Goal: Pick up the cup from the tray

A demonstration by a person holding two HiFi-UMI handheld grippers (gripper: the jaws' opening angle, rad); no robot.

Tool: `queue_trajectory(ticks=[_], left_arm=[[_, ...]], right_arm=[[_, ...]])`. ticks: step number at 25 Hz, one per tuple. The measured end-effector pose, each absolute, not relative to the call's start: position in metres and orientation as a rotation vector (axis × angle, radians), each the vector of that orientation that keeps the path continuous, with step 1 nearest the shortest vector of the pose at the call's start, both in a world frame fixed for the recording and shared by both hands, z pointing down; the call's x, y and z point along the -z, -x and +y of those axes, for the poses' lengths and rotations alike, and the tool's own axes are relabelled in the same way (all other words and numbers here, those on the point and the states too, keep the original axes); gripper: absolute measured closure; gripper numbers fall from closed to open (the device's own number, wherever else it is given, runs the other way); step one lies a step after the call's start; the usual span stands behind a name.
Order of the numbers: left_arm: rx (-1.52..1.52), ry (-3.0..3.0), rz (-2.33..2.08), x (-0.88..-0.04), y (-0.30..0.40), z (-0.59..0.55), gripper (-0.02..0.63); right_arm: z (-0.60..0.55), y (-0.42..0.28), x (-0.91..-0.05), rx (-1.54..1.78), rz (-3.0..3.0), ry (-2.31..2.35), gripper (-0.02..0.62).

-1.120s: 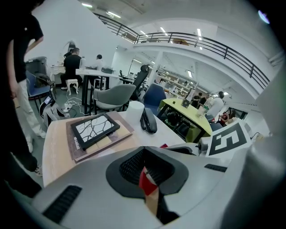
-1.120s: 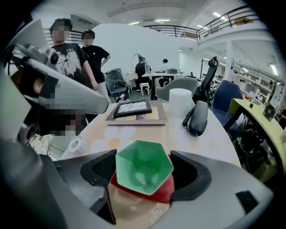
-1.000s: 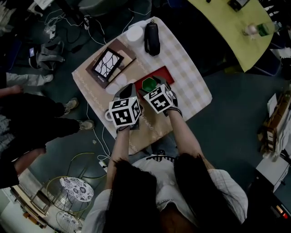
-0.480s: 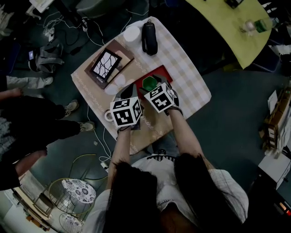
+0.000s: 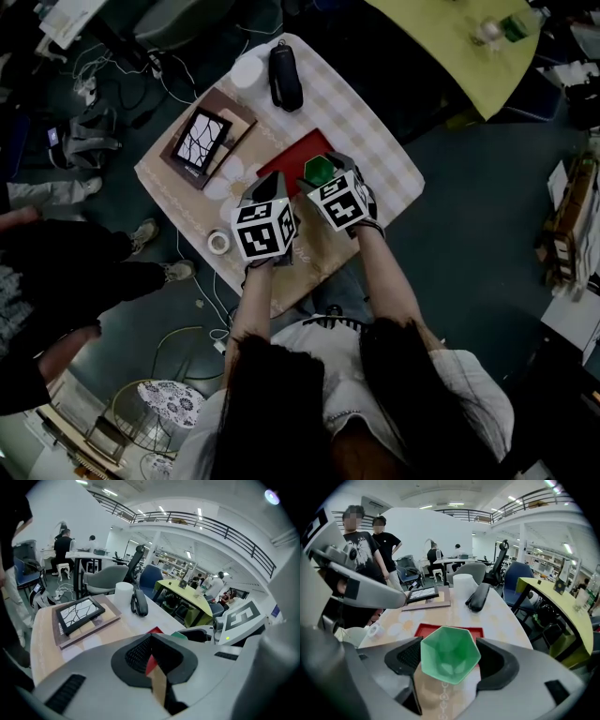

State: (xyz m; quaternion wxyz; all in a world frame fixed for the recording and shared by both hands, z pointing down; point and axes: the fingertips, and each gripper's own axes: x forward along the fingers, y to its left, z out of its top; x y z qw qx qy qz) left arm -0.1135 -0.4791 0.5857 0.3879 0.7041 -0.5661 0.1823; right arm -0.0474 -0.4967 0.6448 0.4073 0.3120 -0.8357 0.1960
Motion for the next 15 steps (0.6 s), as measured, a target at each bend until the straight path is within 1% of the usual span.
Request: queue_trajectory(ticks=[15], left_arm=[[-0.496,-1.87,-1.364,-0.585,0.074,-0.473,0.601]], right_arm=[[-0.484,-0.021,-0.656,-0.595,-2.025,-0.958,0.235]])
